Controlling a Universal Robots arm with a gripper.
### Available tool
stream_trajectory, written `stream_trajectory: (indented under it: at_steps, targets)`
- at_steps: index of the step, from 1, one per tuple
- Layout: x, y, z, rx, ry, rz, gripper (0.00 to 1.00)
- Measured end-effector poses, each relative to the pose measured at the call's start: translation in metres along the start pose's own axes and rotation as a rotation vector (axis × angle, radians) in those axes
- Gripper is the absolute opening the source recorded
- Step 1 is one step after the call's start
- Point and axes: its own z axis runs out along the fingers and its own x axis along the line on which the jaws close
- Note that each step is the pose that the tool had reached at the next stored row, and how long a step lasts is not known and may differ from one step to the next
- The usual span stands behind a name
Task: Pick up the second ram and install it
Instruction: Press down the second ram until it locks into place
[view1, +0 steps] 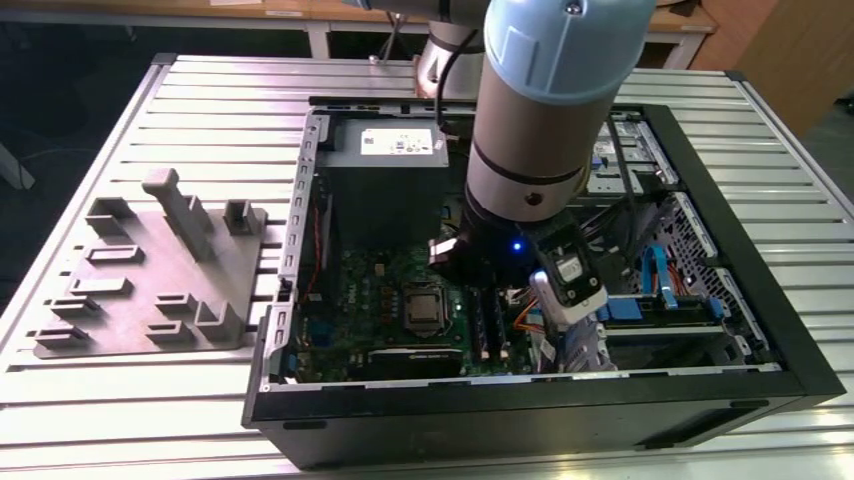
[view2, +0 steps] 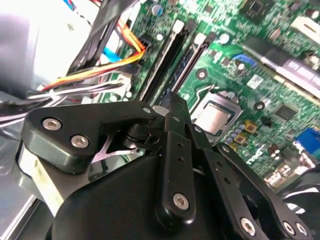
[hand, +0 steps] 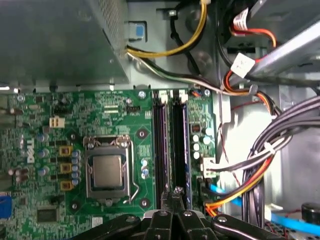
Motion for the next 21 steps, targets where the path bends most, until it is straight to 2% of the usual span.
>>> stream_trajectory:
  at_steps: [8, 10, 14, 21]
  targets:
    - [0.0018, 0.0162, 0.0011, -0.0004, 0.0000, 0.000, 0.11]
    - [0.0017, 0.0165, -0.0009, 0.0001, 0.0001, 0.000, 0.11]
    - [0.0014, 0.0171, -0.0122, -0.0001, 0.0000, 0.000, 0.11]
    - [0.0013, 0.0172, -0.0138, -0.0002, 0.0000, 0.000, 0.11]
